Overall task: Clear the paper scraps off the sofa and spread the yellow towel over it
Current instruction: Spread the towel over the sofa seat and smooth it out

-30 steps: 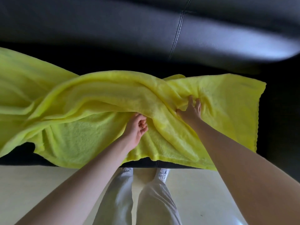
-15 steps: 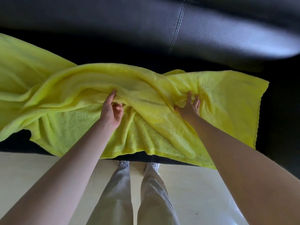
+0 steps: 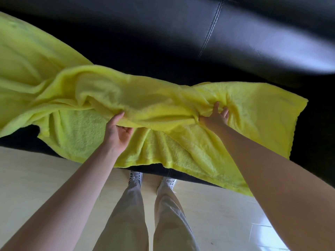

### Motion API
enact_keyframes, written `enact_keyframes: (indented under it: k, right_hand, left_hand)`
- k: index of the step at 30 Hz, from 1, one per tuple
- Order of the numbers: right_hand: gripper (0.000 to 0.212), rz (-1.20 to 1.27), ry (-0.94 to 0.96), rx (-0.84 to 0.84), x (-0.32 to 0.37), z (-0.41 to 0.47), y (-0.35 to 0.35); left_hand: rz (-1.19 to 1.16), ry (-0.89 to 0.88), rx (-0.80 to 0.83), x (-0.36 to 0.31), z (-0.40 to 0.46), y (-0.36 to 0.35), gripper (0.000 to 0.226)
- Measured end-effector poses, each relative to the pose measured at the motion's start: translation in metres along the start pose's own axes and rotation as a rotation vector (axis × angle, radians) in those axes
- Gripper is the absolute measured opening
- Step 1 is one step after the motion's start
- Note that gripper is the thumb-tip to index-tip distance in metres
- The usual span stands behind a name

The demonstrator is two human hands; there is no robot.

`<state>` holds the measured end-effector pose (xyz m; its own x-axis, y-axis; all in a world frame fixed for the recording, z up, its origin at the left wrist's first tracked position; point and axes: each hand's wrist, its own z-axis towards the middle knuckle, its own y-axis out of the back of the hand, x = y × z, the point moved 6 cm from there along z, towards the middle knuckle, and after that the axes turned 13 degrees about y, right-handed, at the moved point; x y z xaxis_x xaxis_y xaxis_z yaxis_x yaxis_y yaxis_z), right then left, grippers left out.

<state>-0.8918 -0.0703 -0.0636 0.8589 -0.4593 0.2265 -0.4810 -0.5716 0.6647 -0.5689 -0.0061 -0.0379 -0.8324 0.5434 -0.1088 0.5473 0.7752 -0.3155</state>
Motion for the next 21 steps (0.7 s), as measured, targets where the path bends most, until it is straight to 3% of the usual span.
enact_keyframes:
  k: [2, 4, 6, 9, 11, 12, 14, 15, 16, 17, 19, 21]
  right_hand:
    - [0.099, -0.07, -0.016, -0.019, 0.002, 0.0, 0.008]
    - [0.088, -0.147, -0.039, -0.026, 0.007, 0.002, 0.023]
    - [0.064, -0.244, -0.043, -0.057, 0.016, 0.006, 0.043]
    - [0.035, -0.383, 0.132, -0.314, 0.043, 0.017, 0.076]
    - [0.033, -0.388, 0.317, -0.435, 0.059, 0.026, 0.088]
    - [0.036, -0.37, 0.391, -0.437, 0.064, 0.032, 0.089]
    - [0.042, -0.385, 0.484, -0.374, 0.068, 0.046, 0.089]
    - [0.042, -0.42, 0.5, -0.338, 0.068, 0.052, 0.088]
    - [0.04, -0.458, 0.503, -0.317, 0.067, 0.058, 0.088]
    - [0.035, -0.498, 0.504, -0.303, 0.065, 0.061, 0.087]
    - [0.024, -0.549, 0.492, -0.289, 0.06, 0.064, 0.088]
    - [0.018, -0.563, 0.495, -0.285, 0.055, 0.061, 0.089]
  left_hand:
    - [0.056, 0.018, -0.052, 0.005, 0.004, 0.004, 0.022]
    - [0.359, 0.042, -0.316, 0.008, 0.008, 0.016, 0.028]
    - [0.936, 0.072, -0.538, 0.003, 0.007, 0.017, 0.042]
    - [1.913, 0.127, -0.699, -0.013, 0.002, -0.006, 0.064]
    - [2.197, -0.079, -0.83, -0.035, -0.005, -0.043, 0.052]
    - [2.243, -0.28, -0.844, -0.045, -0.008, -0.07, 0.045]
    - [2.173, -0.823, -0.643, -0.052, -0.014, -0.13, 0.03]
    - [2.106, -1.022, -0.465, -0.047, -0.017, -0.154, 0.023]
    - [2.098, -1.116, -0.294, -0.041, -0.009, -0.173, 0.026]
    - [2.16, -1.104, -0.161, -0.033, 0.003, -0.183, 0.036]
    - [2.409, -0.879, -0.03, -0.013, 0.035, -0.187, 0.048]
    - [2.502, -0.818, 0.007, 0.0, 0.048, -0.184, 0.038]
